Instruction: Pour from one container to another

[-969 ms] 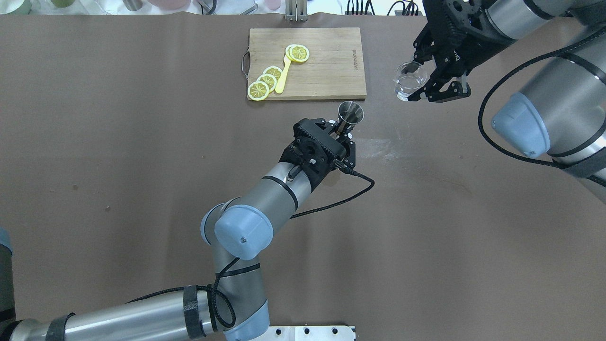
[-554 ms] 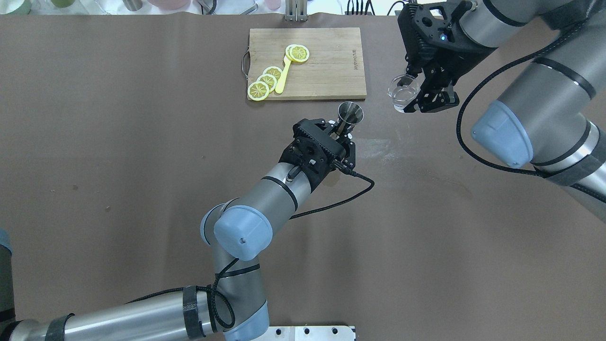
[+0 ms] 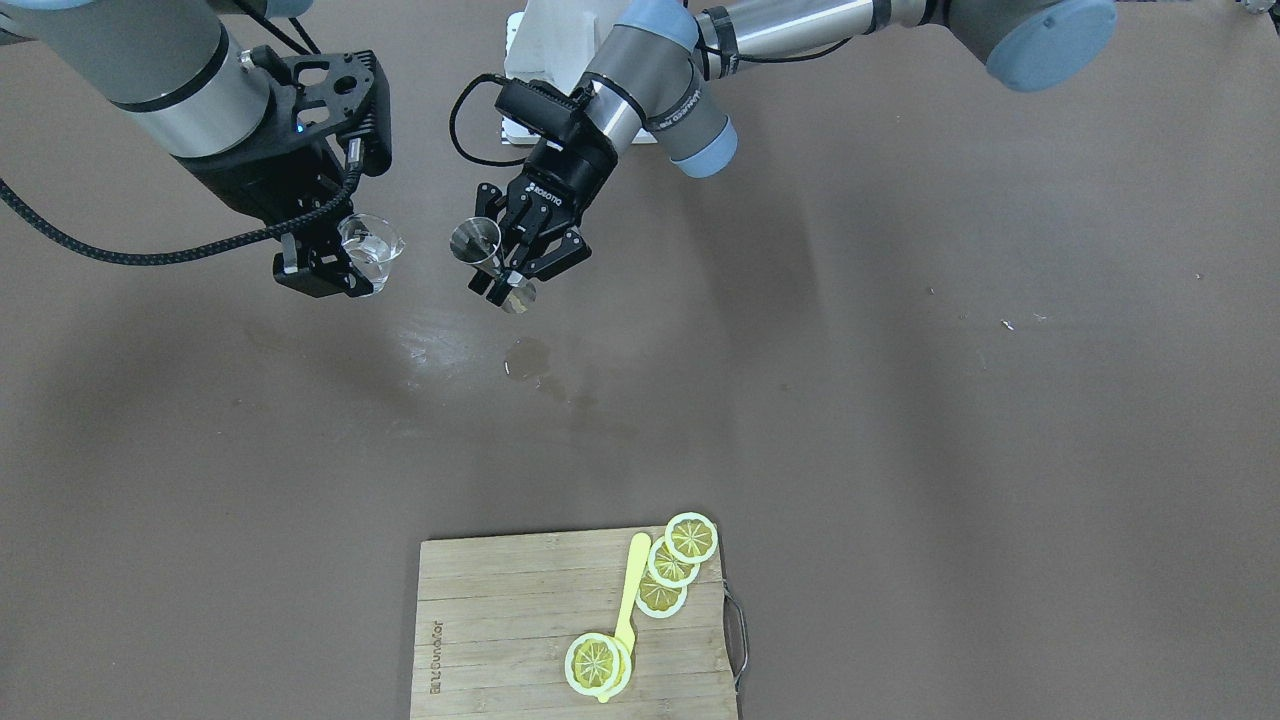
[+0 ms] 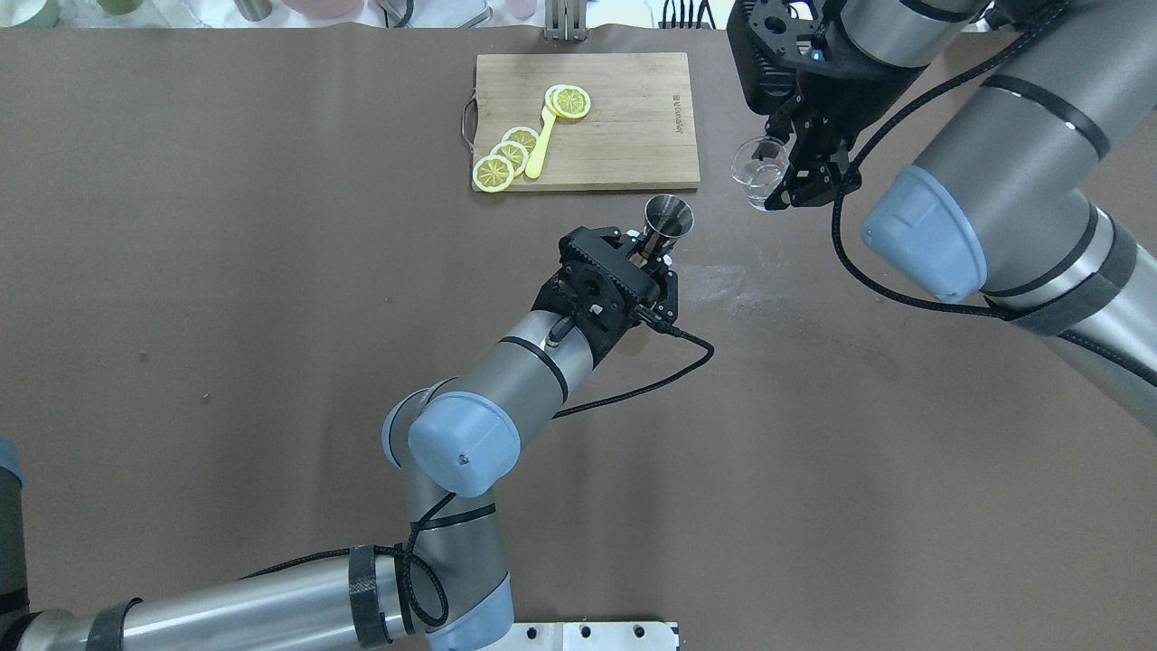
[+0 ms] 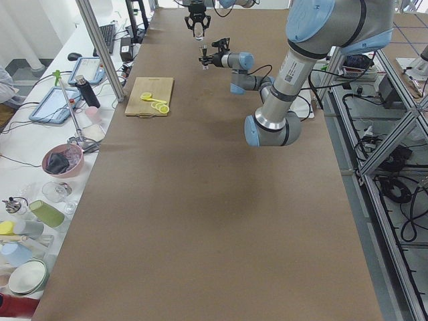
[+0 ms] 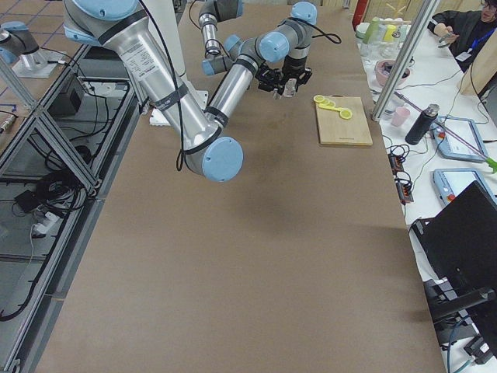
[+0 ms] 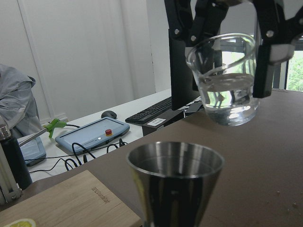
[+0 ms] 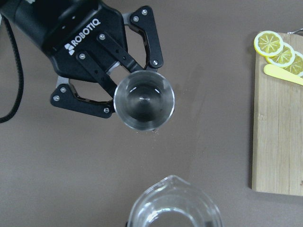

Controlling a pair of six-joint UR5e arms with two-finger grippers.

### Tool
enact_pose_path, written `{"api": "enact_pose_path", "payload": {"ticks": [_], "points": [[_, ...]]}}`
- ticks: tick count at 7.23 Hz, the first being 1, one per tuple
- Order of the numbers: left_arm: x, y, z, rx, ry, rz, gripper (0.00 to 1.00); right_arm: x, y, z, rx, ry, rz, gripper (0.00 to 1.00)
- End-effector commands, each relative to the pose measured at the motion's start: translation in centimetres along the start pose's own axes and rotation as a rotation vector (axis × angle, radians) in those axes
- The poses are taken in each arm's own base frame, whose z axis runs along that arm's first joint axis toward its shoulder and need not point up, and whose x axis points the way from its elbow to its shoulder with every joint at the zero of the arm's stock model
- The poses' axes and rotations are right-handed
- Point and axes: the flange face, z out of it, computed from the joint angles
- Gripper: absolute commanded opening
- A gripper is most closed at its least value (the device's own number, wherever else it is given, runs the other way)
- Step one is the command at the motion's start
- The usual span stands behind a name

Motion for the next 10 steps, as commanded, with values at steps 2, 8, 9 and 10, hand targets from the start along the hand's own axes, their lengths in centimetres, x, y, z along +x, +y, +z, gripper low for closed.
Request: {"api": "enact_pose_path", "payload": {"ticks": [2, 8, 9, 10], "points": [[-0.1, 0.2, 0.0, -0.002, -0.002, 0.003, 0.0, -0.4, -1.6, -1.2, -0.064, -0.023, 0.032, 0.0], [-0.1, 0.2, 0.0, -0.002, -0.002, 0.005, 0.0, -2.0, -6.3, 1.7, -0.227, -0.095, 0.035, 0.0], [-0.1, 0.2, 0.0, -0.002, -0.002, 0.005, 0.0, -1.7, -6.8, 1.7, -0.242, -0.102, 0.043, 0.0], [-0.1, 0.2, 0.0, -0.002, -0.002, 0.005, 0.0, -1.4, -7.2, 1.7, -0.249, -0.107, 0.049, 0.0]]}}
